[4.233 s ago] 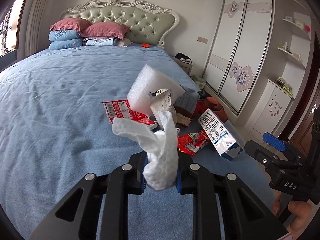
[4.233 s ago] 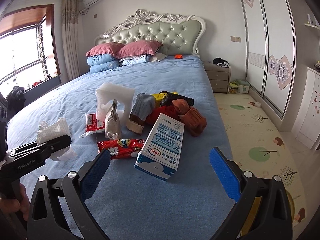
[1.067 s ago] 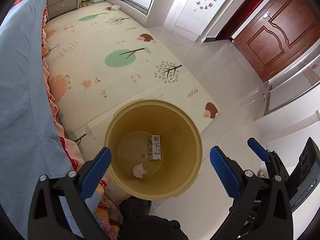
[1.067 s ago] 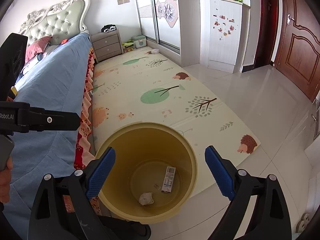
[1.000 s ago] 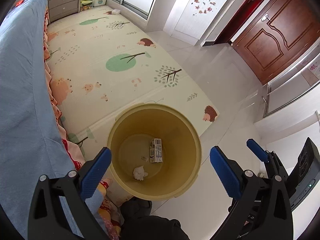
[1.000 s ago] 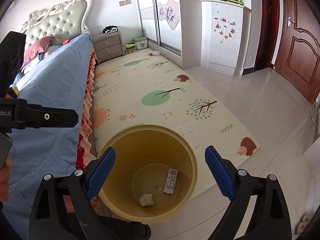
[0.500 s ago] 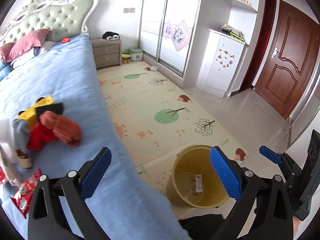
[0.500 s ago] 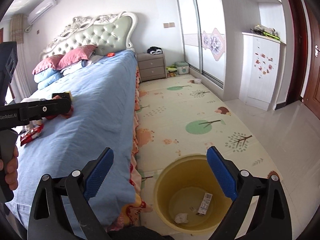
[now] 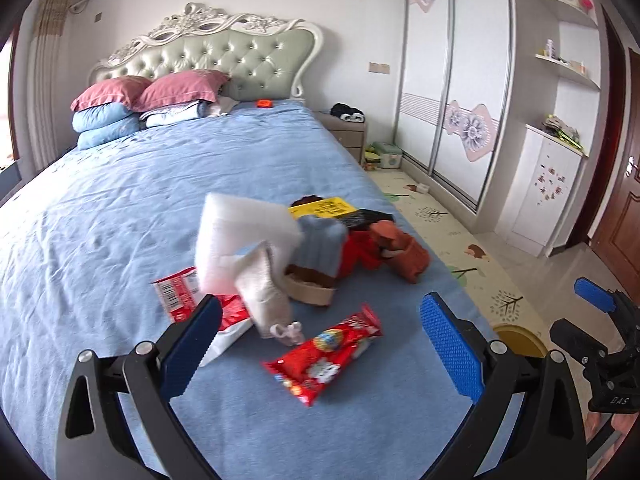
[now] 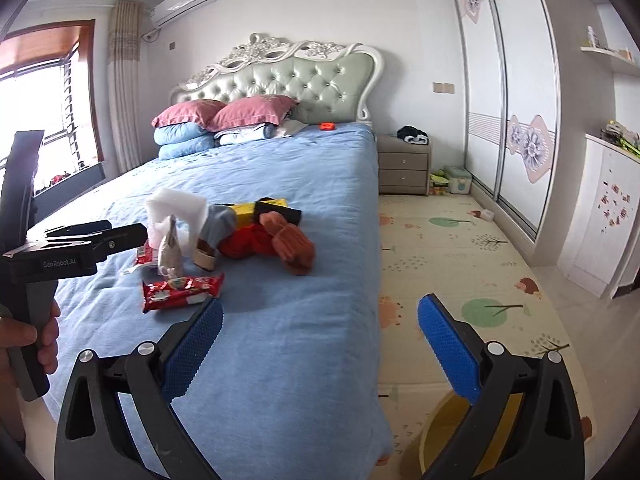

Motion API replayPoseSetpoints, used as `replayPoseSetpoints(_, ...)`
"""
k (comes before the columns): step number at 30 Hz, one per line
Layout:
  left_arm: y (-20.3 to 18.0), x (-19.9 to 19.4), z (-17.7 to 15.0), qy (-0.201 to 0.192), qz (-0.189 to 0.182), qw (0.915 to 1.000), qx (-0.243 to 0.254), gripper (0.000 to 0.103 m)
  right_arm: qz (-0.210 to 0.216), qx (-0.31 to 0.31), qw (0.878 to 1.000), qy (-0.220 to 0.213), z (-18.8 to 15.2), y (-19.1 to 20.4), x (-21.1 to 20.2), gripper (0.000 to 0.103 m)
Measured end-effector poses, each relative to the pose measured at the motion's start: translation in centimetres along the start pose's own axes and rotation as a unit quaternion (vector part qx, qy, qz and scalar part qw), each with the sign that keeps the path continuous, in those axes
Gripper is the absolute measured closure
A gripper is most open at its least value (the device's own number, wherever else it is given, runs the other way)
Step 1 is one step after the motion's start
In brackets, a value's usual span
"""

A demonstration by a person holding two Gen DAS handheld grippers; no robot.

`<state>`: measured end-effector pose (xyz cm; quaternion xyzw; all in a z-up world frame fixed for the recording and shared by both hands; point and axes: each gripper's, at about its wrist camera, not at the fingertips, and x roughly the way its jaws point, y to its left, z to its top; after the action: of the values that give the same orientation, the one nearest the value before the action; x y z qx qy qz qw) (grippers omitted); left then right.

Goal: Collect trash
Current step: 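Move both tools back over the trash on the bed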

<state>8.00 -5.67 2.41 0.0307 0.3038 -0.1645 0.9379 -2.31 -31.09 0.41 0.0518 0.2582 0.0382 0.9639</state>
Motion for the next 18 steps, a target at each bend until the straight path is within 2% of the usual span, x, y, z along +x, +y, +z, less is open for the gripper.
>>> replayPoseSetpoints(5, 5.0, -0.1, -1.5, 0.004, 0.023, 0.9988, -0.042, 0.004, 0.027, -0.029, 0.999, -0.002, 1.5, 4.6, 2.0, 0.008)
replayPoseSetpoints(9, 7.5, 0.2, -2.4, 0.011, 0.029, 0.9979, -0.057, 0.004, 0.05, -0.04, 0.998, 0.003, 2.5, 7.5, 3.8, 0.008)
replayPoseSetpoints(14, 9.5, 0.5, -2.8, 0.015, 0.032, 0.9971, -0.067, 0.004, 0.067, -0.049, 0.996, 0.038, 2.3, 9.4, 6.2, 0.008)
replayPoseSetpoints(18, 10.3, 0.6, -2.6, 0.011, 0.03, 0.9966, -0.076, 0.004, 0.11, -0.054, 0.989, 0.084, 2.0, 10.7, 8.6, 0.008)
